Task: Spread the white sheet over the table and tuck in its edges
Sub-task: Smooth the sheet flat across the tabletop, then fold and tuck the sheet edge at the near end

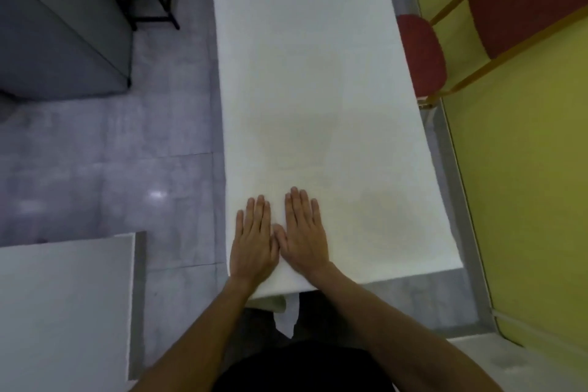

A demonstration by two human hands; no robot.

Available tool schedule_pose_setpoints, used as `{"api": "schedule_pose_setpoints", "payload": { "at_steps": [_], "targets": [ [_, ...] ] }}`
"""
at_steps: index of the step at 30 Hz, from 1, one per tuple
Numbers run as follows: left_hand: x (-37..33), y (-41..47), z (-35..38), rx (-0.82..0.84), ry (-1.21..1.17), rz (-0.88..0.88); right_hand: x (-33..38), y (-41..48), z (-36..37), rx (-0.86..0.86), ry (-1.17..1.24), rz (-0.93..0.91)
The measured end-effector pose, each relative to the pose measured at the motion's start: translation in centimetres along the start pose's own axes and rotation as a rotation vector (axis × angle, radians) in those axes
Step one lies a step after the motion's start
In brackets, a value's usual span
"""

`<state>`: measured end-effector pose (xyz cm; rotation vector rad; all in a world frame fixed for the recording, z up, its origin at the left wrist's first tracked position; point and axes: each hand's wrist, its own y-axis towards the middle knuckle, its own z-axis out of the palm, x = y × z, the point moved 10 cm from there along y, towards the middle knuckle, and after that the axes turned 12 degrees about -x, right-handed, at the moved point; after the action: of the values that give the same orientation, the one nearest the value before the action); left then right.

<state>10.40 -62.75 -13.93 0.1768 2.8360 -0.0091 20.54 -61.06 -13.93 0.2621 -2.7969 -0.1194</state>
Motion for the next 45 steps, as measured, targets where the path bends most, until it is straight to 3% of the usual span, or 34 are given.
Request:
{"api": "schedule_pose_setpoints", "payload": {
  "at_steps": [3,11,15,18,20,24,28,32,39,45],
  "targets": [
    [0.1,0.1,0.1,0.007,0.019,-0.002,-2.8,-0.7,-0.9,0.041,-0.005,-0.028],
    [-0.2,-0.1,0.3,0.01,0.054,-0.002,-19.8,-2.7,-6.4,0.114,-0.183,-0.009],
    [-1.7,0.1,-0.1,0.001,0.039,-0.133,-16.7,-2.7,-6.0,0.065,-0.087,0.071],
    [-4.6,-0.2,0.7,-0.041,-0.026,-0.31,-9.6,-3.1,-3.7,0.054,0.014,-0.091],
    [-5.5,-0.6,1.4,-0.066,-0.027,-0.321,-9.1,-3.1,-3.3,0.065,0.025,-0.163],
    [-4.3,-0.9,1.6,-0.085,0.014,-0.283,-17.4,-2.8,-5.6,0.136,-0.103,-0.164],
    [-4.6,-0.5,1.7,-0.092,0.016,-0.275,-28.1,-3.4,-9.6,0.18,-0.187,-0.023],
    [-5.2,-0.6,2.0,-0.071,0.014,-0.29,-30.0,-4.5,-10.4,0.164,-0.171,0.067],
    [-18.8,0.9,5.8,0.102,-0.051,0.165,-22.3,-7.5,-9.5,0.003,-0.001,0.087],
    [-30.1,0.5,8.6,0.282,-0.041,0.645,-27.5,-13.1,-12.5,-0.24,0.137,0.578]
  ]
}}
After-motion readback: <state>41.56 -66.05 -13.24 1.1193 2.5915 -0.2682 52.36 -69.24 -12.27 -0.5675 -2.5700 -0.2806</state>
